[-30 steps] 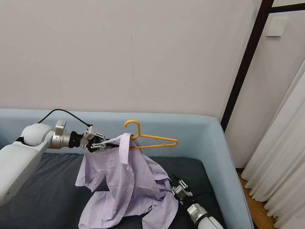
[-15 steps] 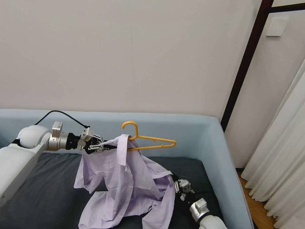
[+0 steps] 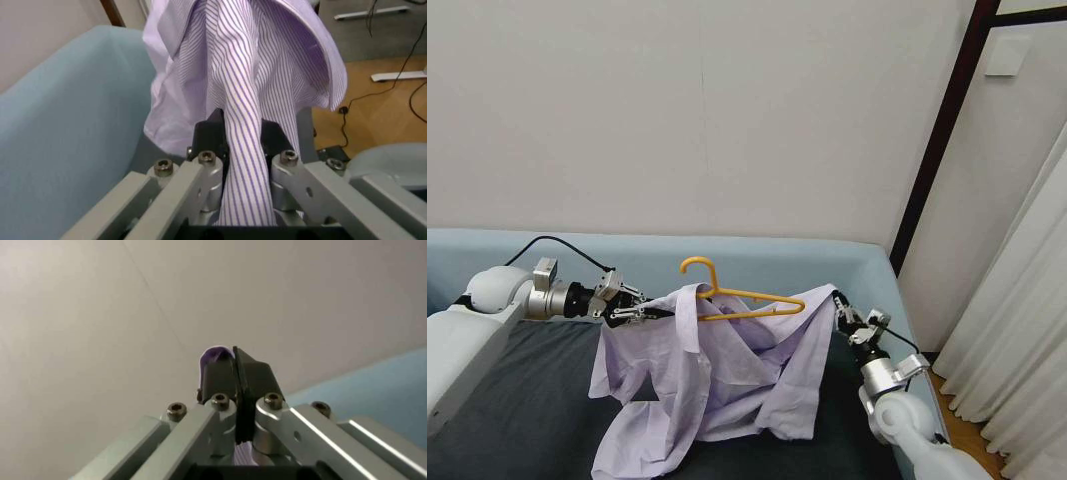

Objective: Pick up the clothes from the sofa and hang them on the clothes hanger.

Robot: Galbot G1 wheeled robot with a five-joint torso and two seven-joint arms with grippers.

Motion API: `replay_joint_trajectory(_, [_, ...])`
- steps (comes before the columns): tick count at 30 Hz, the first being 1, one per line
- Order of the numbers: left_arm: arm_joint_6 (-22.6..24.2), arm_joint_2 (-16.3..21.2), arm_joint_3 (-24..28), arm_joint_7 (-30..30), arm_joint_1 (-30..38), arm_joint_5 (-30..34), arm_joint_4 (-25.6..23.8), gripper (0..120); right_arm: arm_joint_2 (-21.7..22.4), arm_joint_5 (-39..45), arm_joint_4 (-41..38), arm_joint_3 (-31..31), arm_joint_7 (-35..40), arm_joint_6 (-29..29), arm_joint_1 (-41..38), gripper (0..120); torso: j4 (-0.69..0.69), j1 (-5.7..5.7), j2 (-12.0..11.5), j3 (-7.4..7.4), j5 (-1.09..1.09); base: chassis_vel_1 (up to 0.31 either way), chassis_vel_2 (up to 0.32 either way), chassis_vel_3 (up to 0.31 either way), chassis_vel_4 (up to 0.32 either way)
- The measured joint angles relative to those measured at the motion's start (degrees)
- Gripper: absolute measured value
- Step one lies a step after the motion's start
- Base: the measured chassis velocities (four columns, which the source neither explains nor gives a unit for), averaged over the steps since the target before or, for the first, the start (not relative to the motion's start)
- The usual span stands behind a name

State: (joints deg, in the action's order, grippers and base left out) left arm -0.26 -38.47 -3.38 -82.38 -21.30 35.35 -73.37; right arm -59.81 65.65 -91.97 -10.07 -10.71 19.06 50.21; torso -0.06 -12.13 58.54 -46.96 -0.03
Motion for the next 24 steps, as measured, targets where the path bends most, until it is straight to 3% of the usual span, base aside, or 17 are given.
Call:
replay_joint_trajectory(16, [-1.37,-1.23,-0.82,3.54,1.28,-7.52,1.51,6,1.61,2.37,-8.97,-4.67,-3.73,-1.92,-0.47,0,0.00,0.00,0.00,0.00,-0.01,0.000,0.000,0.000,0.000])
replay_joint_trajectory(24, [-2.01,-3.33,-1.24,6.08,0.67,-11.65,2.97,6,1.88,3.40,-15.26,-5.40,-15.06,-0.31,4.53,0,0.00,0.00,0.00,0.00,-0.02,0.000,0.000,0.000,0.000])
